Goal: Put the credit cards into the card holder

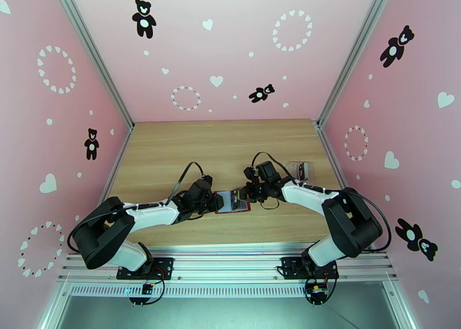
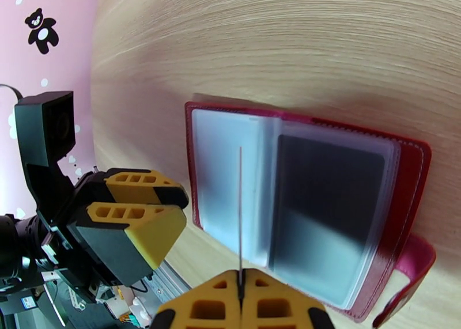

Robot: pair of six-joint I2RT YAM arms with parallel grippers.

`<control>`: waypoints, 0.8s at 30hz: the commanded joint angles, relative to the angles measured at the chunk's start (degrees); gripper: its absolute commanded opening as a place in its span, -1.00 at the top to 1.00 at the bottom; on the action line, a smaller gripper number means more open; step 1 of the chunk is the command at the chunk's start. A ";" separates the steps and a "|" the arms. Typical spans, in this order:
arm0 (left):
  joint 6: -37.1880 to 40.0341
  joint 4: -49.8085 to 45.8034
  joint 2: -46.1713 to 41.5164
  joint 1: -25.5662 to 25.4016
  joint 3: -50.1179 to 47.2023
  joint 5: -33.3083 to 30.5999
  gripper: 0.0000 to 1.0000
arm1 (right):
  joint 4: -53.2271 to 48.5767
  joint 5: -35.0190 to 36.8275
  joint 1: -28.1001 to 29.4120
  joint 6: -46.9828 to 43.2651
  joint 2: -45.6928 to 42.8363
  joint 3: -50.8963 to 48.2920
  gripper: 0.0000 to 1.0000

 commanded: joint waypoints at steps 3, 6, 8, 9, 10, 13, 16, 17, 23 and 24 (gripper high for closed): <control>0.50 0.23 1.90 0.76 1.11 -0.85 0.44 | 3.91 -1.76 -0.54 1.24 2.71 -0.65 1.00; 0.73 -1.12 1.95 0.87 1.10 -2.05 0.45 | 3.94 -1.66 -0.89 1.07 3.27 -0.64 1.00; 0.80 -1.73 2.12 0.85 1.06 -2.69 0.45 | 3.93 -1.72 -1.02 0.98 3.58 -0.74 1.00; 0.85 -1.52 2.22 0.94 0.94 -2.65 0.45 | 4.02 -1.88 -1.10 1.06 3.83 -0.69 1.00; 0.83 -1.32 2.32 0.94 0.81 -2.56 0.45 | 4.02 -1.89 -1.14 1.01 4.02 -0.66 1.00; 0.76 -1.37 2.55 0.94 0.74 -2.89 0.47 | 4.00 -1.90 -1.44 0.90 4.19 -0.70 1.00; 0.70 -1.38 2.49 0.94 0.59 -2.96 0.47 | 4.18 -1.89 -1.63 0.89 4.33 -1.01 1.00; 0.84 -1.38 2.53 0.94 0.50 -2.92 0.47 | 4.20 -2.06 -1.59 0.80 4.30 -0.98 1.00; 0.46 -0.67 3.14 1.10 -0.21 -2.72 0.47 | 3.91 -2.25 -2.23 0.49 4.23 -1.28 1.00; 0.49 -0.59 3.23 1.12 -0.21 -2.65 0.47 | 3.77 -2.36 -2.32 0.45 4.25 -1.25 1.00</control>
